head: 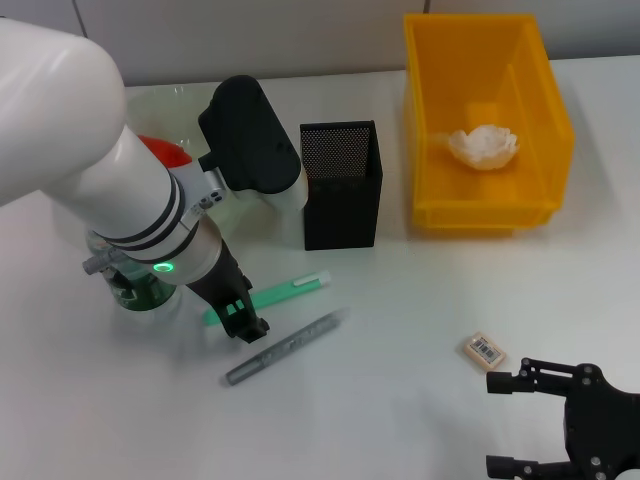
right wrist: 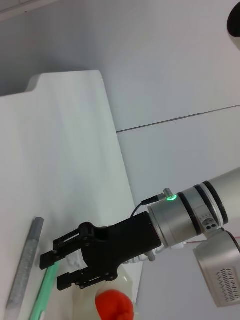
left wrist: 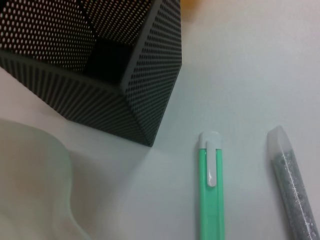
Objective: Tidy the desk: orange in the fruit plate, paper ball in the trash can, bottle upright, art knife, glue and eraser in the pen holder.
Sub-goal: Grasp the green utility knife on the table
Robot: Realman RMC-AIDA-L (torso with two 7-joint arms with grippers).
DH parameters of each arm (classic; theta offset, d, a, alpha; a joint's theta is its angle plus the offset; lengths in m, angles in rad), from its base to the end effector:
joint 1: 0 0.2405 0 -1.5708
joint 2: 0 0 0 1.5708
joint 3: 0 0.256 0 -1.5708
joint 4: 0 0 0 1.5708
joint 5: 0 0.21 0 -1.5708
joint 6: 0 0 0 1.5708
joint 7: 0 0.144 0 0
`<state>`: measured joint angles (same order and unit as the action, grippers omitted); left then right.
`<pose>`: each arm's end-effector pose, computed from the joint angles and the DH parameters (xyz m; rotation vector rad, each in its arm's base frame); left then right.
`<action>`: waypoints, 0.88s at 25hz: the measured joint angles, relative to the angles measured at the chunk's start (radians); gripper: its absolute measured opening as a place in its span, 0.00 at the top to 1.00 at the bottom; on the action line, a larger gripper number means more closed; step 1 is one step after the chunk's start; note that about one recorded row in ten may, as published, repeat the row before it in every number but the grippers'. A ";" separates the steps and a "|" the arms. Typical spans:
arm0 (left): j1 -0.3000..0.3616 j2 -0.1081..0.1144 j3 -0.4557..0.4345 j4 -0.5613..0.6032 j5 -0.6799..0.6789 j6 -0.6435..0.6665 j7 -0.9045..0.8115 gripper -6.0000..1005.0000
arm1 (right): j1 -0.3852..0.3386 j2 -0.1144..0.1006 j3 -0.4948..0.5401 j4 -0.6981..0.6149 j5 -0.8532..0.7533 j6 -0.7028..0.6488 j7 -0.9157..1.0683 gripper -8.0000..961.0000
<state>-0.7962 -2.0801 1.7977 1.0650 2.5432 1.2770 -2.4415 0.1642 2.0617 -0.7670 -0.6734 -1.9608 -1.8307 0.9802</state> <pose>-0.1508 0.3589 -0.0908 -2.7846 -0.3142 0.7519 0.3271 0.1949 0.0040 -2.8112 0.4123 0.7717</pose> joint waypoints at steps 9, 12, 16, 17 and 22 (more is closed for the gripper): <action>-0.001 0.000 0.000 -0.008 0.002 -0.003 0.002 0.47 | -0.001 0.004 0.000 0.000 -0.013 -0.003 0.000 0.15; -0.002 0.000 0.000 -0.008 0.002 -0.005 0.007 0.48 | -0.003 0.005 0.000 0.000 -0.013 -0.006 0.000 0.15; -0.002 0.000 0.000 -0.008 0.002 -0.008 0.012 0.48 | -0.006 0.008 0.000 0.000 -0.014 -0.009 0.000 0.15; -0.002 0.000 0.000 -0.008 0.002 -0.009 0.012 0.49 | -0.007 0.009 0.000 0.000 -0.014 -0.009 0.000 0.15; -0.002 0.000 0.000 -0.008 0.002 -0.009 0.012 0.50 | -0.008 0.012 0.002 0.000 -0.024 -0.011 -0.017 0.15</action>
<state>-0.7977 -2.0801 1.7978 1.0569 2.5449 1.2683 -2.4290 0.1561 2.0738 -0.7648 -0.6734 -1.9851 -1.8417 0.9631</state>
